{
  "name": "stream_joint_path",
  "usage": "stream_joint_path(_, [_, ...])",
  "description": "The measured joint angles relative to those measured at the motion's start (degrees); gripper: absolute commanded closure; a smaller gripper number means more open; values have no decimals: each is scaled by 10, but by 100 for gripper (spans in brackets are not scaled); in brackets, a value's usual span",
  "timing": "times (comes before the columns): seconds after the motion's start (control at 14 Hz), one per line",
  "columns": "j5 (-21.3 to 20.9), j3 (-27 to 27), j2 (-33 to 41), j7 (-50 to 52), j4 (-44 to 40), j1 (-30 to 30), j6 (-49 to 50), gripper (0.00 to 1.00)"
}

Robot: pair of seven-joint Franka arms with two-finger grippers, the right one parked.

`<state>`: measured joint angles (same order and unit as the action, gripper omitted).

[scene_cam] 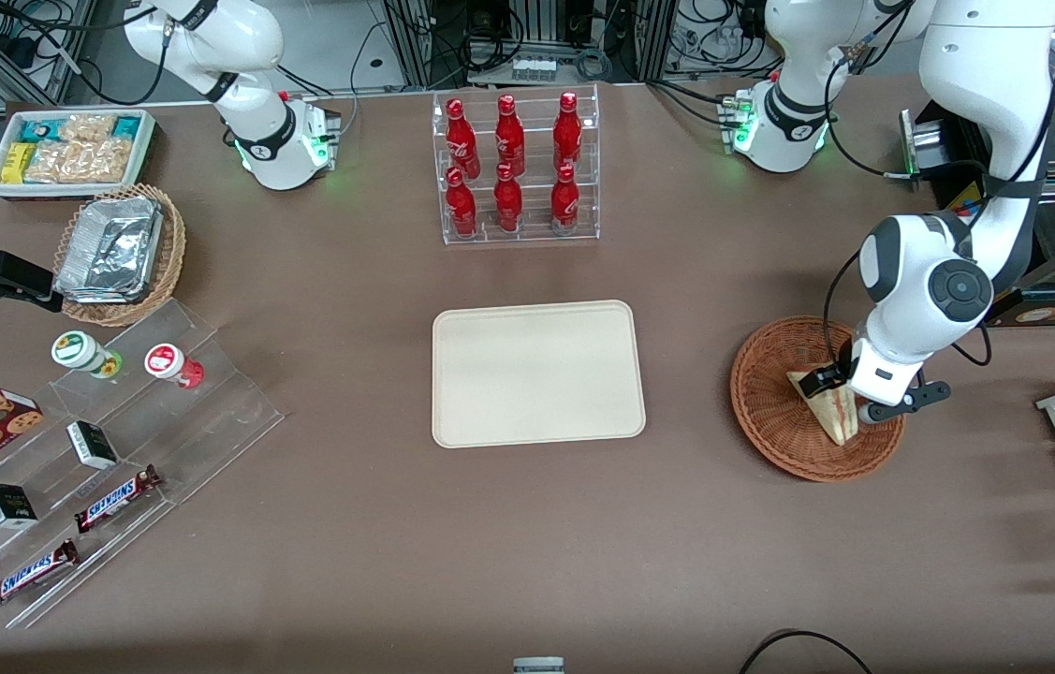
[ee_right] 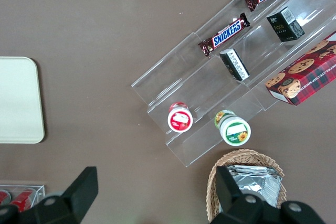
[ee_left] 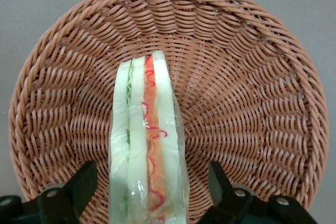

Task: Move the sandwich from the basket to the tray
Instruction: 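Lift the sandwich upright out of the basket with the left gripper, then carry the sandwich over the cream tray with the left gripper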

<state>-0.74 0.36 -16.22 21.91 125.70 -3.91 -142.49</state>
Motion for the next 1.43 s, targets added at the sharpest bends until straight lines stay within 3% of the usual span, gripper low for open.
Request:
stream_joint_path(0.07, [0, 0, 0, 0, 0, 0, 0, 93])
stream_joint_path(0.14, [0, 0, 0, 0, 0, 0, 0, 100])
stream_joint_path(0.57, [0, 0, 18, 0, -10, 0, 18, 100])
stream_joint_path(0.86, [-1, -1, 56, 0, -72, -17, 143, 100])
stream_joint_path(1.14, [-2, -3, 70, 2, -183, -70, 288, 100])
stream_joint_path(1.43, [-1, -6, 64, 24, -231, -141, 306, 100])
